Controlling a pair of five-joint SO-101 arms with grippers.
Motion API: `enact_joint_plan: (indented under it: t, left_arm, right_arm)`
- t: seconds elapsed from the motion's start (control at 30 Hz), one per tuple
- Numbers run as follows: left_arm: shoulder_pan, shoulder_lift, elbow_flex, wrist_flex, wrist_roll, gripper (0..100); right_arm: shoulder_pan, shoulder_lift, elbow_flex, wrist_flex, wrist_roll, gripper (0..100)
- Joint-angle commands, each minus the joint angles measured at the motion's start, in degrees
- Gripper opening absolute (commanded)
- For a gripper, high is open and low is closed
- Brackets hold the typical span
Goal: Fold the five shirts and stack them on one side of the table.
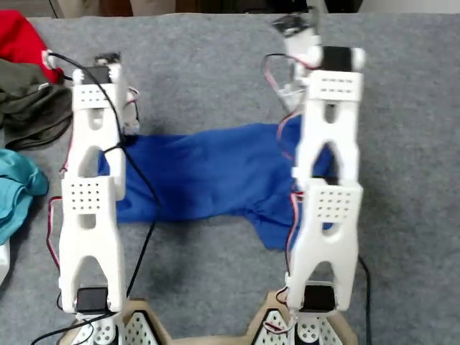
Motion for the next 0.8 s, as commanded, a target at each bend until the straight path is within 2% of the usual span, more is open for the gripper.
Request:
enact_joint_plan:
  t: [0.0,0.23,0.43,0.6,0.77]
  left_arm:
    - [0.5,1.5,-2.7,0.3,0.2,2]
    - [-4.4,3.0,-2.7,0.2,-0.4,2]
    - [-6.6,3.4,-2.7,0.2,-4.0,2]
    - [-6.7,3.3,-2.7,0.2,-4.0,2]
    - [-6.9,2.9,-4.4,0.3,-3.6,2]
  right_arm:
    - [-2.8,3.4,-1.1,-2.2,-1.9,0.5]
    - [6.7,15.4,-1.6,-6.2,1.2,0.5]
    - [12.9,17.1,-6.7,-5.8,4.4,0.5]
    - [14.5,17.1,-9.2,-3.6,5.4,0.5]
    - [12.9,17.0,-19.6,1.3,5.4,0.5]
